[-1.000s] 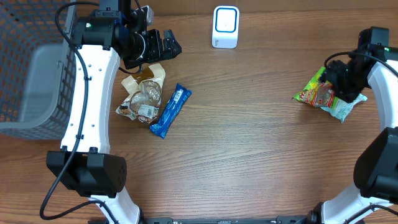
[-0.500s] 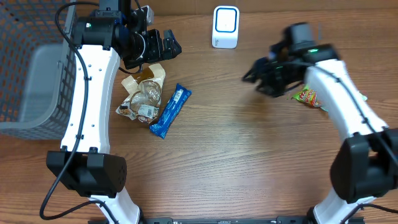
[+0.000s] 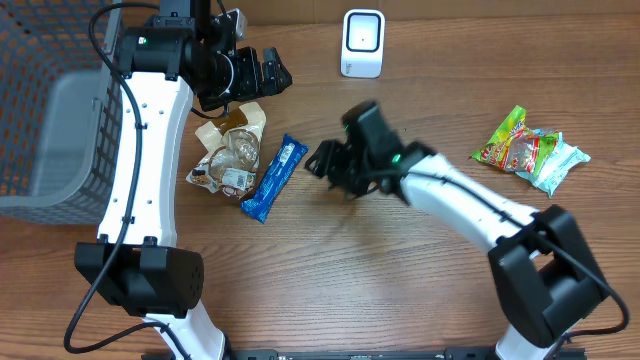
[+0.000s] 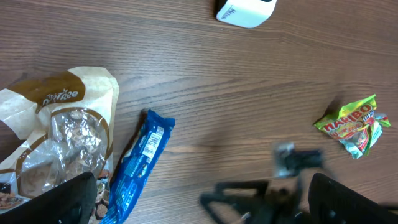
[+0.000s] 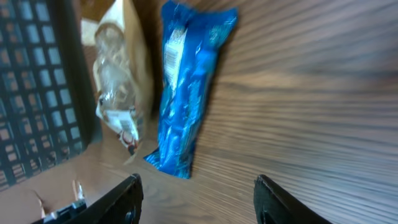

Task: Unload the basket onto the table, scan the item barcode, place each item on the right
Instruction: 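Move the right gripper left down to the blue packet, then grasp the blue packet's end with the right gripper and lift it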

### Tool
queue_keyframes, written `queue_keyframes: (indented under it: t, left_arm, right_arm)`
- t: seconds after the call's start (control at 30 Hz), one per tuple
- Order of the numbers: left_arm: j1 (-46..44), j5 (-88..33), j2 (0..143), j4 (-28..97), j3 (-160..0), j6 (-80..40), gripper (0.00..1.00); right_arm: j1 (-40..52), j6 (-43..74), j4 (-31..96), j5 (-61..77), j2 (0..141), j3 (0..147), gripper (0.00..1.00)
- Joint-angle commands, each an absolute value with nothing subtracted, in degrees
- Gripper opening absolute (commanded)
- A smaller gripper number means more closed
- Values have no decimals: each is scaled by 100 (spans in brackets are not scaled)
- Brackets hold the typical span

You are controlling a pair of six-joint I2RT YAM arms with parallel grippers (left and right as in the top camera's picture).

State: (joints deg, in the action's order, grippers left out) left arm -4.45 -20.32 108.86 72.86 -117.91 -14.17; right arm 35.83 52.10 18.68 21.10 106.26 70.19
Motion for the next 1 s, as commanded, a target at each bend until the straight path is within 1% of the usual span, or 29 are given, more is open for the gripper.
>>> queue_keyframes:
  t: [0.0,0.07,0.17,0.27,0.43,0.53,0.87,0.97]
  left_arm:
    - [-414,-1990,10801,7284,-11850,-1328,100]
    - [-414,-1990,10801,7284,-11850,-1328,100]
    - [-414,-1990,10801,7284,-11850,-1328,100]
    - [-414,-1990,10801,7284,-11850,-1328,100]
    - [-414,-1990,10801,7284,-11850,-1328,100]
    - [-414,-1990,10801,7284,-11850,-1328,100]
    - [-414,-1990,10801,7284,-11850,-1328,100]
    - [-414,-1990,10801,7284,-11850,-1328,100]
  right_arm:
    - [4036,5712,1374,1468,10519,6726,59]
    - [4318,5728,1205,954,10558,6700,62]
    - [4650,5730,908,432,10659,6700,62]
    - [4829,5732,561,220,10818,6702,61]
    - [4862,5951,80,228,11279,6702,60]
    - [4862,6007,-224,484,11528,6702,58]
    - [4895,6007,-832,705,11904,6702,57]
    - [4897,6007,-965,722,11961,6705,54]
